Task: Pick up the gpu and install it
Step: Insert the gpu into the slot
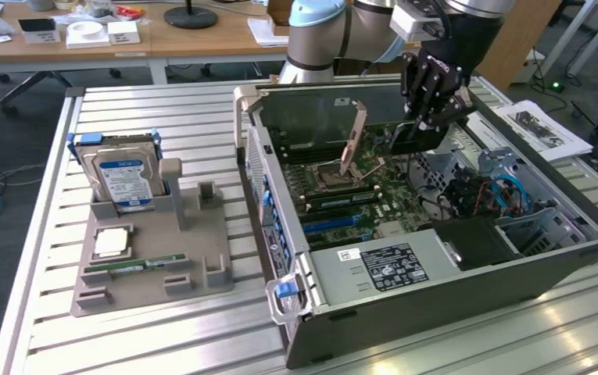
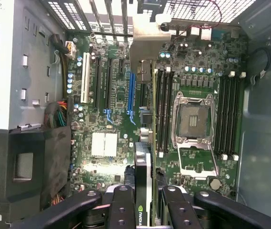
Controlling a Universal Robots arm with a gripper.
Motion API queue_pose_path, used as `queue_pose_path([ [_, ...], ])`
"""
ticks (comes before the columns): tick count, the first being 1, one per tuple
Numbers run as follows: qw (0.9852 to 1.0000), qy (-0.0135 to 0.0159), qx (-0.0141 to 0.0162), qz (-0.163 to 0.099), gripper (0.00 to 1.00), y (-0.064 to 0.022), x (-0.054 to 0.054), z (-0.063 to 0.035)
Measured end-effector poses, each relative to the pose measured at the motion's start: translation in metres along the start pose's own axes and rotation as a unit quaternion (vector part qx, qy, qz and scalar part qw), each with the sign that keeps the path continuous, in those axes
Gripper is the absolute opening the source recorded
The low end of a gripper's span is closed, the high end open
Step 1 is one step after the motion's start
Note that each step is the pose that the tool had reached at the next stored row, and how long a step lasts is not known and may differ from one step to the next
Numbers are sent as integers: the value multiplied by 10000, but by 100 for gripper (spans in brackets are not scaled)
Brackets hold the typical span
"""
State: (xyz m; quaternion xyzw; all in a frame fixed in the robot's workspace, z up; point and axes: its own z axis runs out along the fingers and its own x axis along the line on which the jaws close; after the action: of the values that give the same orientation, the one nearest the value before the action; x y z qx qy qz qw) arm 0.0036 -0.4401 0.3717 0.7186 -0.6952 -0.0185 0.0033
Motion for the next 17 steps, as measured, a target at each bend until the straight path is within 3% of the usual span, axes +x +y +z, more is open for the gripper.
queue_pose_path([
  [7,10000,1,0,0,27,-2,1,74],
  [17,10000,-3,1,0,27,-2,1,86],
])
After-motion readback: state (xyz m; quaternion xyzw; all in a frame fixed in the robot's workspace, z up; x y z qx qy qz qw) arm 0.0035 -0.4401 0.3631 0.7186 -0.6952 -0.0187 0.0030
